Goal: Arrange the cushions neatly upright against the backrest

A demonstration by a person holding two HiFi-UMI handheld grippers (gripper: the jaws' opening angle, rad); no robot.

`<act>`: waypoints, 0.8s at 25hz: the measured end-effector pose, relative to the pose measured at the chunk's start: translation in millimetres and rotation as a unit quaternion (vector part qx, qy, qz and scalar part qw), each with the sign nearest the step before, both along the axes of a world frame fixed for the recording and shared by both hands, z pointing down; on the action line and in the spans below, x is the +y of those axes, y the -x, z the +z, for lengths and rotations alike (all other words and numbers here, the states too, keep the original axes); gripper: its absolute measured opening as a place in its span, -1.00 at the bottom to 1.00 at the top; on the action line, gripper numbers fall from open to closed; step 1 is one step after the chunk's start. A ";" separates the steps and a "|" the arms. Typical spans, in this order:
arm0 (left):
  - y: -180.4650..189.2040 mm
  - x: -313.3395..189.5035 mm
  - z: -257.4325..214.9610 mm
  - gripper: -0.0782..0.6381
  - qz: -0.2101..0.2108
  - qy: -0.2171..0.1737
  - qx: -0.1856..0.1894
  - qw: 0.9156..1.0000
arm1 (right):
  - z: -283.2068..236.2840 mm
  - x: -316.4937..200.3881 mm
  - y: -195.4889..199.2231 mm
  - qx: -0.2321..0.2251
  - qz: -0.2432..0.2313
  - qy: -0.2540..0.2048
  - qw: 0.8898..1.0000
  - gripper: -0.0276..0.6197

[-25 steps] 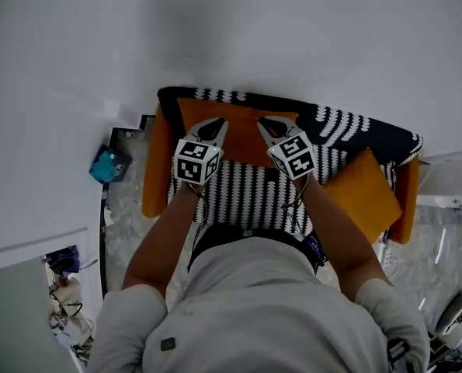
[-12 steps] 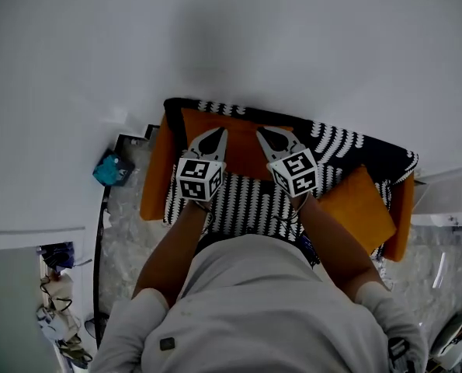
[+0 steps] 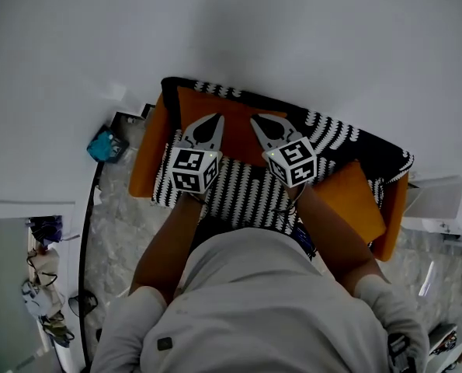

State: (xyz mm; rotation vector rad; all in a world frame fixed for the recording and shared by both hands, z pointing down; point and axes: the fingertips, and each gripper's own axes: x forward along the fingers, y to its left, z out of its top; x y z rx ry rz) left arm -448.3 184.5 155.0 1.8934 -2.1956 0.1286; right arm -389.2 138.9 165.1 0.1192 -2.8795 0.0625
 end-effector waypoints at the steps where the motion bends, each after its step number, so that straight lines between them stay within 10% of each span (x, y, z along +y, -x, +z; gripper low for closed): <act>1: -2.4 1.2 1.1 -0.76 0.001 0.000 0.002 1.000 | 0.5 1.0 -1.5 0.001 0.001 0.002 1.000 -0.84; 20: -48.7 -14.5 29.7 -0.76 0.137 0.026 0.020 0.990 | 27.5 8.2 -48.6 0.028 0.125 0.032 0.991 -0.84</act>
